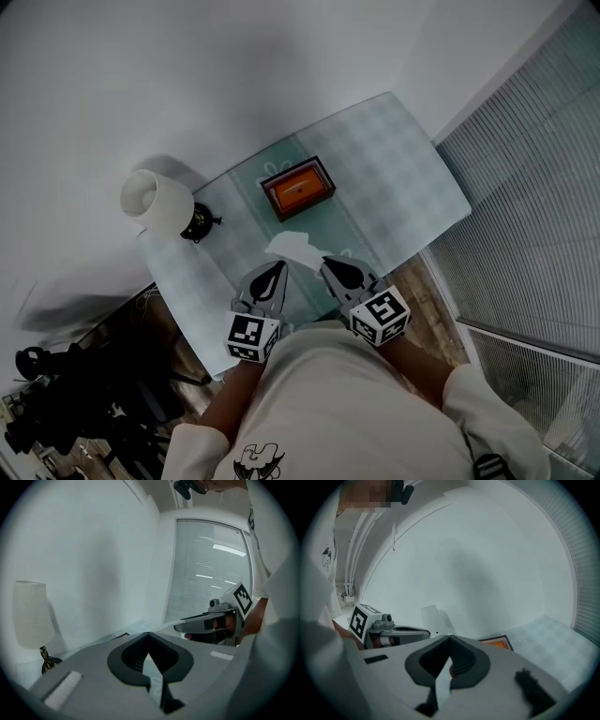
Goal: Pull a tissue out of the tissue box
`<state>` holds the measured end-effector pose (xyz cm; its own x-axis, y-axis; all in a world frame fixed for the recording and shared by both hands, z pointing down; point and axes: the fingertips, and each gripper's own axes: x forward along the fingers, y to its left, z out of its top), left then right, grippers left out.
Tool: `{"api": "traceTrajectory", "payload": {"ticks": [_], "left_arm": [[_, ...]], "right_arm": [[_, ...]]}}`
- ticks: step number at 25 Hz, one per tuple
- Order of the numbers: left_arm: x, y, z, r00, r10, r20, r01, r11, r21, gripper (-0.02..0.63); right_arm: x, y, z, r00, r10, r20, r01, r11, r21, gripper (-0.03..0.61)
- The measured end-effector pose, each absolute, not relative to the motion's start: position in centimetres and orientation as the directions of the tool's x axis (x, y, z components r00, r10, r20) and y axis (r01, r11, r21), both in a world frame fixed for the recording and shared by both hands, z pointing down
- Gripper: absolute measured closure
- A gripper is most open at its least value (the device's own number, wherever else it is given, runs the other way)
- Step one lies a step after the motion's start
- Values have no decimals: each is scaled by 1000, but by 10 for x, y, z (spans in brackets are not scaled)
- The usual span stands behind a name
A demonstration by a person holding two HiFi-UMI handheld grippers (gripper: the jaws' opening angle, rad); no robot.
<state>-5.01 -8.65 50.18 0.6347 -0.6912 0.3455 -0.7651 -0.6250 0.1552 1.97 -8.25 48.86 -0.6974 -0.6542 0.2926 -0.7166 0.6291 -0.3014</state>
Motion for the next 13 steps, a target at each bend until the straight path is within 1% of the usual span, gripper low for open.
{"api": "traceTrajectory", "payload": {"ticks": [13], "left_arm": [[-50, -87, 505, 636, -688, 351, -764, -626, 158, 607]], "right_arm": [[18, -81, 502, -700, -637, 323, -714, 636, -293, 566]]}}
